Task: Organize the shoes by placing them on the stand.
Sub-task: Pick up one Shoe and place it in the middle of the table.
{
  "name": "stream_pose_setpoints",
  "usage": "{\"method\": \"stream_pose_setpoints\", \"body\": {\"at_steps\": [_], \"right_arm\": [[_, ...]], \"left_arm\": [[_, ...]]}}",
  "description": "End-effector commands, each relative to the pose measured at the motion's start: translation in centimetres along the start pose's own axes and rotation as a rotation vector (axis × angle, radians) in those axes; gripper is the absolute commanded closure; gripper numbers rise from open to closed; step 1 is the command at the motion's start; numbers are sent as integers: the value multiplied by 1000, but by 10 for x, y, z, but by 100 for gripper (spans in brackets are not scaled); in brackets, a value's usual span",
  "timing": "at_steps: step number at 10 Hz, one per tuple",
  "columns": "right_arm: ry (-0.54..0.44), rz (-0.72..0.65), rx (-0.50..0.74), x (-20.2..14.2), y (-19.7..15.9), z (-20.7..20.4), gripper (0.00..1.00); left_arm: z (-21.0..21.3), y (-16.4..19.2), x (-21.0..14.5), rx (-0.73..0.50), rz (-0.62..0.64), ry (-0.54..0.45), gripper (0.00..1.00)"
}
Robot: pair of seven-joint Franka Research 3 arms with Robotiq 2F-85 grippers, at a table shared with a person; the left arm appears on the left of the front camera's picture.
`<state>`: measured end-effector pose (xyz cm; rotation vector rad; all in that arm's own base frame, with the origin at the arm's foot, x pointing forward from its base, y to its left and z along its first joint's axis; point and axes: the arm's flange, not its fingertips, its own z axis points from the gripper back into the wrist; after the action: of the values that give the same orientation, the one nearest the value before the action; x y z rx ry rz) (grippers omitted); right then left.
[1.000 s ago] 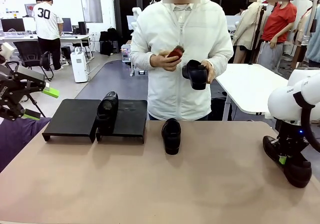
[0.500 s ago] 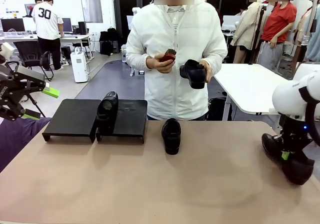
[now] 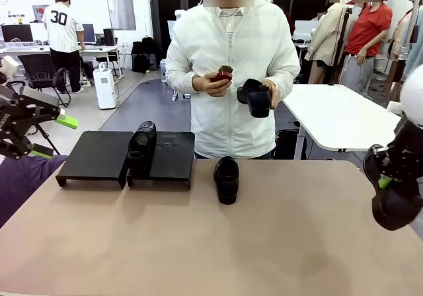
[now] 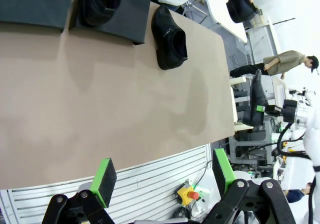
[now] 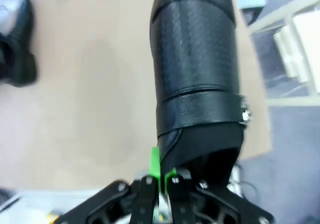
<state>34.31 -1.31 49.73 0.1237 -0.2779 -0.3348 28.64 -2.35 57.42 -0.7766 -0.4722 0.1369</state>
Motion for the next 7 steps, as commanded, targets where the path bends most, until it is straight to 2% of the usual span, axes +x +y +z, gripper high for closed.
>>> {"method": "stream_pose_setpoints", "body": {"at_steps": [1, 4, 5, 7], "right_arm": [[55, 43, -28, 23, 0, -6, 100], [55, 43, -28, 23, 0, -6, 100], [42, 13, -17, 5, -1, -13, 100], [22, 269, -115, 1, 92, -19, 100]], "left_arm": [[1, 0, 0, -20, -2, 4, 0], [1, 0, 0, -20, -2, 4, 0], [1, 0, 0, -20, -2, 4, 0], [1, 0, 0, -20, -2, 4, 0]]}}
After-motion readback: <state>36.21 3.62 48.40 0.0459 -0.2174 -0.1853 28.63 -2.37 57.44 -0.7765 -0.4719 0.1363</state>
